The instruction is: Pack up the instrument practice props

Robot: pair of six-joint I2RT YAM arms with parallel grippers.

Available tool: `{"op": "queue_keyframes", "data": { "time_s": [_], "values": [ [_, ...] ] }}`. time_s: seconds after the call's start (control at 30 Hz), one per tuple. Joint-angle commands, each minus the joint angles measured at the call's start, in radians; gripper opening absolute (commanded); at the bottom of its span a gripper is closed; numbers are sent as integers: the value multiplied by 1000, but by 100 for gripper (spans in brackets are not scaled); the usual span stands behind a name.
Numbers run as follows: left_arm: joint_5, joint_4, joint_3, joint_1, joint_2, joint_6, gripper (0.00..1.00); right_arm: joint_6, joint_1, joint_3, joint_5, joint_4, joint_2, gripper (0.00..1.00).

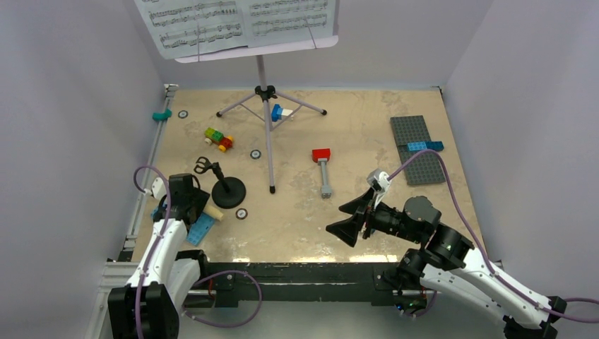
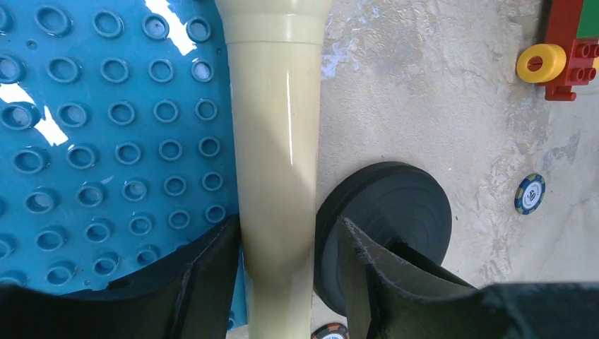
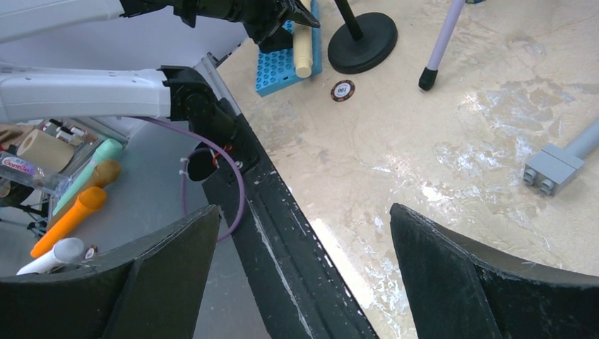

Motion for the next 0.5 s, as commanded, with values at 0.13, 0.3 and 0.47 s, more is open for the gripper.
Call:
{"op": "queue_keyframes", "data": {
  "time_s": [0.13, 0.3, 0.47],
  "values": [
    [-29, -91, 66, -4, -105, -12, 65, 10, -1, 6, 20, -4, -32, 95],
    [-38, -200, 159, -5, -219, 32, 73, 8, -2, 11, 11, 3, -23, 95],
    [-38, -327, 227, -4, -324, 47, 79, -4, -1, 21, 4, 1, -7, 95]
  ]
}}
